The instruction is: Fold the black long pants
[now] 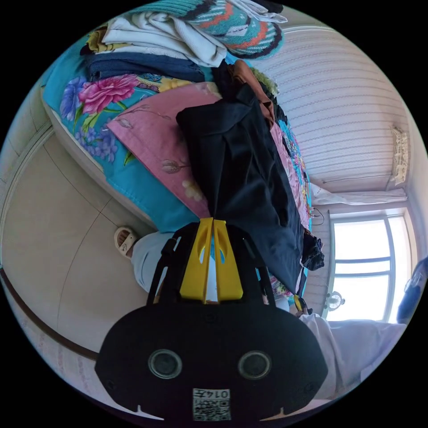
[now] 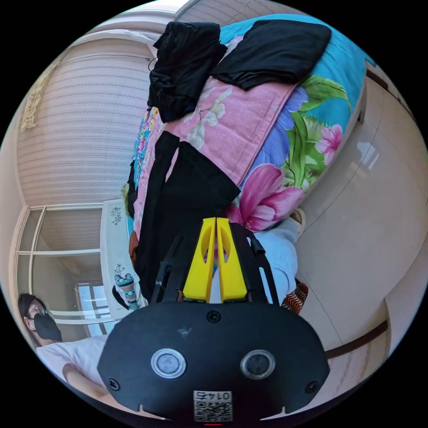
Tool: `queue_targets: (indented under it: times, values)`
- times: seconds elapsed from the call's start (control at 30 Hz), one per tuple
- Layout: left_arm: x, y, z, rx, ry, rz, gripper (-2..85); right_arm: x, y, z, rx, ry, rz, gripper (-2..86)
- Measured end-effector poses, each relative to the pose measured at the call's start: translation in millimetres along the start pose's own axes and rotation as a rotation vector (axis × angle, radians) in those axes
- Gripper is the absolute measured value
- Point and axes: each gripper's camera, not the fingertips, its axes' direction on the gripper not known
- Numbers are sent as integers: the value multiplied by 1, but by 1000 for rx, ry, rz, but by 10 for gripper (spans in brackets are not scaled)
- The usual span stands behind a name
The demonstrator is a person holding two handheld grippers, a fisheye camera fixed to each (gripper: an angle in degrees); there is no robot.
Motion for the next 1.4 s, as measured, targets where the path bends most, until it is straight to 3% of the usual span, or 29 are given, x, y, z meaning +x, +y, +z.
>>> queue_targets:
  times: [0.17, 0.43, 0.6, 0.8, 0.9, 0.97, 1.2, 1.4]
  values:
    - [-8, -7, 7, -48, -26, 6, -10, 22, 9, -2, 40, -40, 108, -3]
    - [-21, -10, -6, 25, -20, -72, -8, 11, 2, 3, 43, -31, 116, -3]
    - [-18, -17, -31, 169, -42, -84, 19, 0, -1, 0, 52, -48, 108, -3]
    - [-13, -58, -43, 339, -40, -145, 118, -20, -8, -1, 44, -40, 89, -3]
    - [-17, -79, -26, 289, 34, -188, 85, -33, -11, -2, 49, -47, 73, -4]
    - [-13, -83, -29, 281, 32, -209, 5, -47, -15, -5, 51, -41, 45, -4]
    - [-9, -67, -64, 253, -59, -126, -9, -83, -29, -9, 25, 37, -61, -3]
    - [5, -78, -65, 262, -32, -134, -10, -139, -60, 2, 29, 25, -190, -3]
